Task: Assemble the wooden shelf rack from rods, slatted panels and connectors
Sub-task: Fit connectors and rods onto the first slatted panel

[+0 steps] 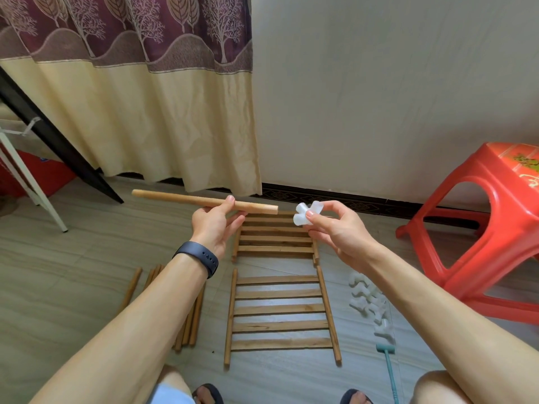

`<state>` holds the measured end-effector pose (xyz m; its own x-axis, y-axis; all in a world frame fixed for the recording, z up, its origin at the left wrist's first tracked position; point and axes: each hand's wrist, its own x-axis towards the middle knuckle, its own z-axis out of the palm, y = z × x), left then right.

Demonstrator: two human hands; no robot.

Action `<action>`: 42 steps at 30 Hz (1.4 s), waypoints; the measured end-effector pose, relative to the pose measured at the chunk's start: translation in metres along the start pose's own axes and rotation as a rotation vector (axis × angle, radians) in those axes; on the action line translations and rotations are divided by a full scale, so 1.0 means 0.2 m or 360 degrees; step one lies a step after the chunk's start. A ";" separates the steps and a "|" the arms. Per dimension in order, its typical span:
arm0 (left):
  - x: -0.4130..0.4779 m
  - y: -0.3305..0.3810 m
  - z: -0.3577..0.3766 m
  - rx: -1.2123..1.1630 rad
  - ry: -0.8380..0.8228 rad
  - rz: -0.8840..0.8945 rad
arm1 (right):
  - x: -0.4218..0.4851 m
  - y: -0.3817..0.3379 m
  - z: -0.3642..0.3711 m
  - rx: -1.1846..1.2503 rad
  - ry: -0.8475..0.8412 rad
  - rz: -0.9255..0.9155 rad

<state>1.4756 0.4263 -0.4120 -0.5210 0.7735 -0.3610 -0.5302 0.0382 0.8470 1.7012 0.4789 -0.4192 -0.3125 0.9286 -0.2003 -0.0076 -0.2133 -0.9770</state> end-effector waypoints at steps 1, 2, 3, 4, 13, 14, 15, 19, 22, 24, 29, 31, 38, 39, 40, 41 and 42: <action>-0.01 0.00 0.01 -0.0013 -0.0025 -0.0015 | 0.00 0.01 0.00 0.0002 0.0049 -0.0017; -0.02 -0.01 0.02 -0.0007 -0.0055 -0.0026 | 0.00 0.01 0.01 -0.0023 0.0084 -0.0034; -0.03 -0.02 0.04 0.0009 -0.0084 -0.0028 | 0.01 0.02 0.01 -0.0066 0.0110 -0.0054; -0.04 -0.03 0.05 0.0027 -0.0107 -0.0025 | 0.01 0.03 0.02 -0.0111 0.0134 -0.0076; -0.03 -0.07 0.08 0.0018 -0.0103 -0.0002 | 0.00 0.05 0.06 -0.0209 0.0364 -0.0224; -0.03 -0.07 0.08 0.0017 -0.0096 0.0004 | -0.01 0.05 0.06 -0.0240 0.0378 -0.0259; -0.03 -0.07 0.08 0.0016 -0.0091 0.0012 | -0.01 0.05 0.07 -0.0294 0.0400 -0.0298; -0.05 -0.10 0.11 -0.0036 -0.0064 0.0037 | -0.05 0.03 0.12 -0.0577 0.0492 -0.0434; -0.06 -0.12 0.16 -0.0108 -0.0011 0.0070 | -0.06 0.03 0.15 -0.0602 0.0568 -0.0484; -0.07 -0.12 0.19 -0.0175 0.0030 0.0079 | -0.06 0.01 0.16 -0.0612 0.0611 -0.0532; -0.08 -0.14 0.21 -0.0281 0.0079 0.0038 | -0.06 -0.01 0.18 -0.0623 0.0649 -0.0585; -0.08 -0.13 0.24 -0.0269 0.0087 0.0053 | -0.07 -0.01 0.18 -0.0611 0.0670 -0.0594; -0.07 -0.14 0.23 -0.0017 -0.0075 0.0002 | -0.05 -0.03 0.04 -0.0624 0.0488 -0.0451; -0.06 -0.14 0.24 0.0019 -0.0052 -0.0003 | -0.04 -0.03 0.02 -0.0639 0.0442 -0.0393; -0.04 -0.15 0.25 0.0035 -0.0013 -0.0019 | -0.04 -0.01 0.00 -0.0650 0.0409 -0.0337; -0.02 -0.15 0.26 0.0033 0.0026 -0.0044 | -0.03 0.00 -0.02 -0.0650 0.0392 -0.0294; 0.01 -0.16 0.28 0.0029 0.0061 -0.0066 | -0.02 0.02 -0.05 -0.0653 0.0383 -0.0265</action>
<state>1.5289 0.4630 -0.4183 -0.5243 0.7460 -0.4106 -0.5398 0.0817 0.8378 1.7126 0.4771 -0.4235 -0.1104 0.9939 -0.0032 0.3505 0.0359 -0.9359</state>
